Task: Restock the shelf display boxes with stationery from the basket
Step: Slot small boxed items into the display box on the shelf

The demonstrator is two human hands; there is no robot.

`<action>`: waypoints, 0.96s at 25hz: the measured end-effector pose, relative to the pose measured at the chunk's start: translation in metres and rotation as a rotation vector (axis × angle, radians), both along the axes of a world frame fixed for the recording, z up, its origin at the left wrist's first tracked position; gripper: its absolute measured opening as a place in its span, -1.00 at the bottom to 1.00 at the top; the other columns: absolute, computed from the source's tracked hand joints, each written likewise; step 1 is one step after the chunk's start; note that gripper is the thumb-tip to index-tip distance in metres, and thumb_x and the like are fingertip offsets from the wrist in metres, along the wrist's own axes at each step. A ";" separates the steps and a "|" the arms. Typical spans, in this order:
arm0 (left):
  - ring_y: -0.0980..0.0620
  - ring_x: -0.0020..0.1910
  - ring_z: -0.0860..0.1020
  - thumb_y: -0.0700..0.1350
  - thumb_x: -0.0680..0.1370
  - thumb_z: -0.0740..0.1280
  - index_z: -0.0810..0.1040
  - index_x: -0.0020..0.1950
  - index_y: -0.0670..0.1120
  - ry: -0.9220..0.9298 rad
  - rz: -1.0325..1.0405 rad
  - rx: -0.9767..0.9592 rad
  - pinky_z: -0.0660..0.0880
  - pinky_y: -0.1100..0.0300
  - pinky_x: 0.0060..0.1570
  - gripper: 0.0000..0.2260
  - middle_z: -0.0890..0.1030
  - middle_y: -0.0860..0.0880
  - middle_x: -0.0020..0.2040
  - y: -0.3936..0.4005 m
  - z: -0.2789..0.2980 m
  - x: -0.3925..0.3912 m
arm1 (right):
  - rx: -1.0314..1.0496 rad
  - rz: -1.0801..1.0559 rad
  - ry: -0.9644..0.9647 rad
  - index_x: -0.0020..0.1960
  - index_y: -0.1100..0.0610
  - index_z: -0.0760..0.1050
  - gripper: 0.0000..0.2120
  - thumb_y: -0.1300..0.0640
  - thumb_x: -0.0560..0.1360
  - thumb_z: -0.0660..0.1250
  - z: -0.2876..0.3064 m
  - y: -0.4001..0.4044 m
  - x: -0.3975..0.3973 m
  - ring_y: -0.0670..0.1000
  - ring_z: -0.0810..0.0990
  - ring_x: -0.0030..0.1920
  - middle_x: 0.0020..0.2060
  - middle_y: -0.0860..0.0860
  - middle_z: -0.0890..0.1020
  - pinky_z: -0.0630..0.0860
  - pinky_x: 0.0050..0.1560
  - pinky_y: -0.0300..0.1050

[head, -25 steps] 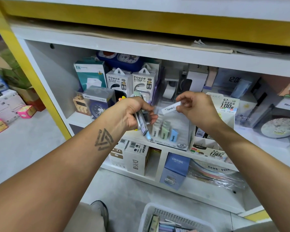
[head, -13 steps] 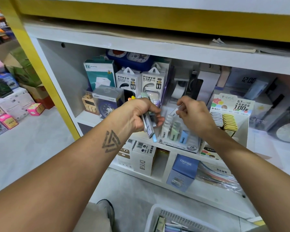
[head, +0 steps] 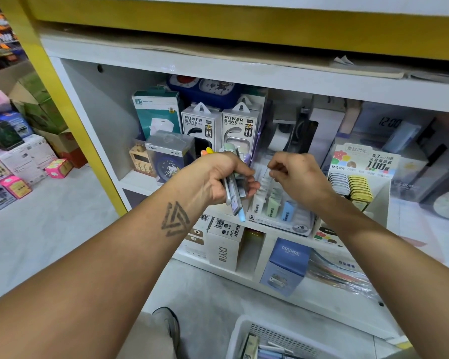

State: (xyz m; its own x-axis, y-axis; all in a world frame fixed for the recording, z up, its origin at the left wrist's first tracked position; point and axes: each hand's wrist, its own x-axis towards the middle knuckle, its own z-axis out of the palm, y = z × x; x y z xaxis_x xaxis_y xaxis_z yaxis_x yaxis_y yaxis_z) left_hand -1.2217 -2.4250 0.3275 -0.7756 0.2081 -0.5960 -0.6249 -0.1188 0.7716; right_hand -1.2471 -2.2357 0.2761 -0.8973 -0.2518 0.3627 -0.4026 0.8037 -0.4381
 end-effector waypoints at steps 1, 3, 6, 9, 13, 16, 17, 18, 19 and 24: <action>-0.10 -0.24 0.60 -0.37 0.58 0.23 0.50 -0.17 -0.31 0.002 0.002 0.001 0.57 0.03 -0.13 -0.86 0.54 -0.19 -0.26 0.000 0.001 0.000 | 0.023 -0.001 0.008 0.00 0.16 0.60 -0.96 0.25 0.55 0.40 0.000 0.000 0.000 0.09 0.63 -0.15 -0.18 0.09 0.66 0.62 -0.05 0.10; -0.10 -0.24 0.60 -0.37 0.58 0.23 0.50 -0.16 -0.31 0.003 0.001 0.001 0.57 0.02 -0.11 -0.87 0.54 -0.20 -0.26 0.000 0.001 0.001 | 0.050 -0.007 0.027 -0.03 0.15 0.59 -0.98 0.24 0.56 0.39 -0.001 0.002 0.000 0.09 0.63 -0.18 -0.20 0.09 0.65 0.62 -0.09 0.10; -0.11 -0.23 0.60 -0.37 0.58 0.23 0.50 -0.16 -0.32 0.011 -0.002 -0.007 0.56 0.03 -0.07 -0.87 0.55 -0.21 -0.26 0.000 0.001 0.001 | 0.051 -0.008 0.024 -0.02 0.15 0.60 -0.97 0.23 0.56 0.39 -0.001 0.002 -0.001 0.09 0.63 -0.17 -0.18 0.09 0.66 0.62 -0.08 0.09; -0.10 -0.24 0.60 -0.37 0.58 0.24 0.50 -0.17 -0.31 0.012 0.000 -0.008 0.56 0.03 -0.06 -0.86 0.55 -0.20 -0.27 0.000 0.001 0.000 | 0.036 0.019 0.015 0.00 0.15 0.60 -0.96 0.23 0.57 0.37 -0.002 -0.001 0.000 0.10 0.63 -0.14 -0.17 0.09 0.67 0.61 -0.06 0.09; -0.12 -0.23 0.61 -0.37 0.58 0.24 0.50 -0.16 -0.32 0.013 0.008 0.004 0.57 0.01 -0.04 -0.87 0.54 -0.21 -0.28 0.000 0.000 -0.001 | 0.062 0.026 0.022 -0.02 0.19 0.60 -0.95 0.27 0.57 0.35 -0.001 -0.001 0.000 0.11 0.63 -0.15 -0.18 0.10 0.67 0.60 -0.07 0.11; -0.12 -0.24 0.61 -0.38 0.57 0.24 0.50 -0.16 -0.32 0.014 0.007 0.011 0.59 0.02 -0.10 -0.88 0.55 -0.21 -0.28 0.000 -0.001 -0.002 | 0.063 0.000 -0.025 -0.02 0.17 0.63 -0.92 0.27 0.57 0.35 0.001 -0.002 -0.001 0.09 0.64 -0.16 -0.18 0.09 0.67 0.61 -0.05 0.10; -0.11 -0.25 0.61 -0.38 0.57 0.24 0.50 -0.16 -0.32 0.015 0.004 0.010 0.60 0.03 -0.13 -0.88 0.55 -0.20 -0.28 0.000 -0.001 -0.002 | 0.077 -0.001 -0.039 0.00 0.16 0.64 -0.90 0.26 0.58 0.35 0.001 -0.003 -0.001 0.08 0.64 -0.15 -0.17 0.08 0.67 0.61 -0.04 0.09; -0.11 -0.26 0.61 -0.37 0.57 0.24 0.50 -0.17 -0.32 0.015 0.001 0.010 0.61 0.04 -0.15 -0.87 0.55 -0.20 -0.29 0.000 -0.001 -0.002 | 0.094 0.001 -0.059 0.03 0.15 0.66 -0.88 0.26 0.58 0.34 0.000 -0.003 -0.001 0.08 0.64 -0.12 -0.13 0.08 0.68 0.61 0.00 0.08; -0.11 -0.27 0.61 -0.37 0.57 0.24 0.50 -0.17 -0.32 0.015 -0.003 0.009 0.60 0.04 -0.13 -0.87 0.55 -0.19 -0.30 0.000 -0.002 -0.003 | 0.126 -0.002 -0.086 0.09 0.14 0.67 -0.83 0.27 0.59 0.33 0.000 -0.004 -0.001 0.08 0.65 -0.06 -0.06 0.09 0.69 0.60 0.06 0.06; -0.11 -0.21 0.63 -0.38 0.57 0.23 0.52 -0.16 -0.32 0.011 -0.059 0.034 0.62 0.04 -0.16 -0.87 0.60 -0.22 -0.30 0.003 -0.002 -0.003 | 0.126 -0.085 -0.149 0.21 0.08 0.65 -0.69 0.34 0.58 0.29 0.007 -0.005 0.000 0.03 0.57 0.13 0.15 0.02 0.59 0.52 0.17 -0.08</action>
